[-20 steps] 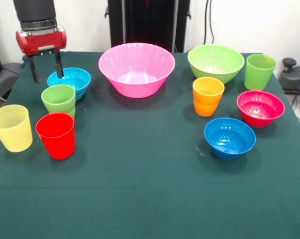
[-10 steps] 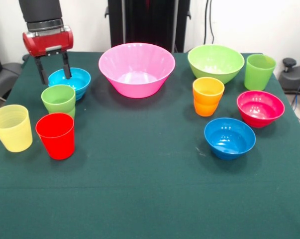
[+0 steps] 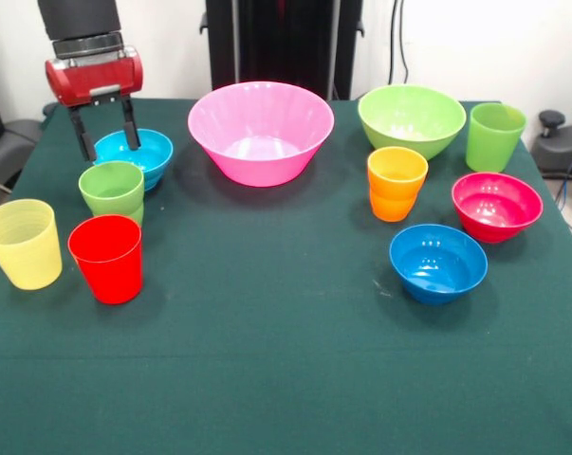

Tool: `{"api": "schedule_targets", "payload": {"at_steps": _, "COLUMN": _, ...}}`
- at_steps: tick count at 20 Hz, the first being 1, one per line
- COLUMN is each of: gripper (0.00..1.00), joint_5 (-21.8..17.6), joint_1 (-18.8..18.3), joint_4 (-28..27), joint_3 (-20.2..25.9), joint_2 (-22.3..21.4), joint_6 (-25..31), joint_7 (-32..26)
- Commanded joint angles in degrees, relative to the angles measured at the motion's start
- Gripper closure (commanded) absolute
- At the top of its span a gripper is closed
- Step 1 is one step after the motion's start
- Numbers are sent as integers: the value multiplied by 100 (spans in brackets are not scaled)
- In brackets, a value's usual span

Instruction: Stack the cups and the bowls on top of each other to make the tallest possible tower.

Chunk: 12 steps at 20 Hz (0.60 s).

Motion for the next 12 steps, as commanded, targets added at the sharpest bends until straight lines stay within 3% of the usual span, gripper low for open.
{"api": "schedule_targets", "payload": {"at_steps": 1, "gripper": 0, "joint_5": -303, "joint_1": 56, "joint_4": 196, "joint_3": 165, "joint_2": 295, "joint_6": 522, "joint_7": -1979}}
{"api": "schedule_targets", "payload": {"at_steps": 6, "gripper": 0, "joint_5": -254, "joint_1": 179, "joint_4": 126, "joint_3": 139, "joint_2": 401, "joint_6": 567, "joint_7": -1789}}
{"api": "schedule_targets", "payload": {"at_steps": 8, "gripper": 0, "joint_5": 7, "joint_1": -58, "joint_4": 191, "joint_3": 409, "joint_2": 724, "joint_6": 417, "joint_7": -1738}}
{"api": "schedule_targets", "payload": {"at_steps": 12, "gripper": 0, "joint_5": -102, "joint_1": -199, "joint_4": 190, "joint_3": 436, "joint_2": 1002, "joint_6": 401, "joint_7": -1956}}
